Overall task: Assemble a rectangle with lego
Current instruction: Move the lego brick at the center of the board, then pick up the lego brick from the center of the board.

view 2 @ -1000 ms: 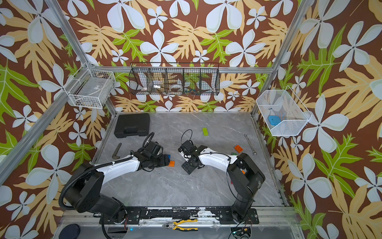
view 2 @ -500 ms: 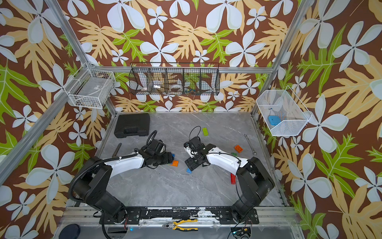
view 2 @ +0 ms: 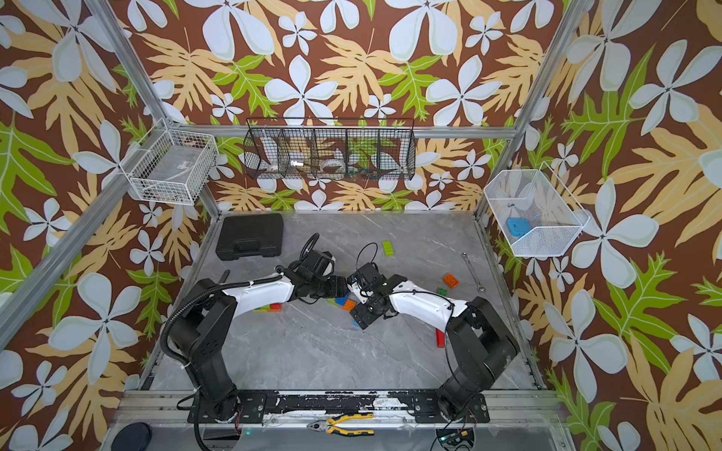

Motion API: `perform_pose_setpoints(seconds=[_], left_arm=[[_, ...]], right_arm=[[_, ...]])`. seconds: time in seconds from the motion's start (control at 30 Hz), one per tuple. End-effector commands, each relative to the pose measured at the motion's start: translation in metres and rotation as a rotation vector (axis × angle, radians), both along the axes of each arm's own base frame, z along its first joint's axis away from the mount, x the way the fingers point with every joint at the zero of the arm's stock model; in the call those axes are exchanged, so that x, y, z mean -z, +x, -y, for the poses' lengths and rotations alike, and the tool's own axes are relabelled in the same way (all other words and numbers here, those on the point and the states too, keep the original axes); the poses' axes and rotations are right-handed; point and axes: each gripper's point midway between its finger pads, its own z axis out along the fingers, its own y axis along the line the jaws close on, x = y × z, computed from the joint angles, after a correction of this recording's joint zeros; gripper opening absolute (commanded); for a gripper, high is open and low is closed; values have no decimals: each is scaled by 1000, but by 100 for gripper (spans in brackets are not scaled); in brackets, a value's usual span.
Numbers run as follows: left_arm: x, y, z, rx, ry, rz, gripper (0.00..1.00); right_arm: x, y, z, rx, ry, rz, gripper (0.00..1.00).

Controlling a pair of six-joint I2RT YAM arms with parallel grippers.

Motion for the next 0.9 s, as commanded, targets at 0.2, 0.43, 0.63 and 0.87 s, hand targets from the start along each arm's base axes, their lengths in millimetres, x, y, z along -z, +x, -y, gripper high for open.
perform_pose_setpoints(seconds=[0.2,0.43,0.63,0.87], left_arm=[[-14,1,-18,2,32,25,81],[-28,1,-48,-62,21,48,80],[-26,-3,-59,-79,31,44,80],[-26,-6,-75,-110,33,42,80]], right_arm=[[6,1,-19,-95,-19,-4,90],[13,0,-27,-147,-29,-22,90],[25,-7,-31,-142,-13,-79,90],[19,-18,-25,-128,0,-80,80]])
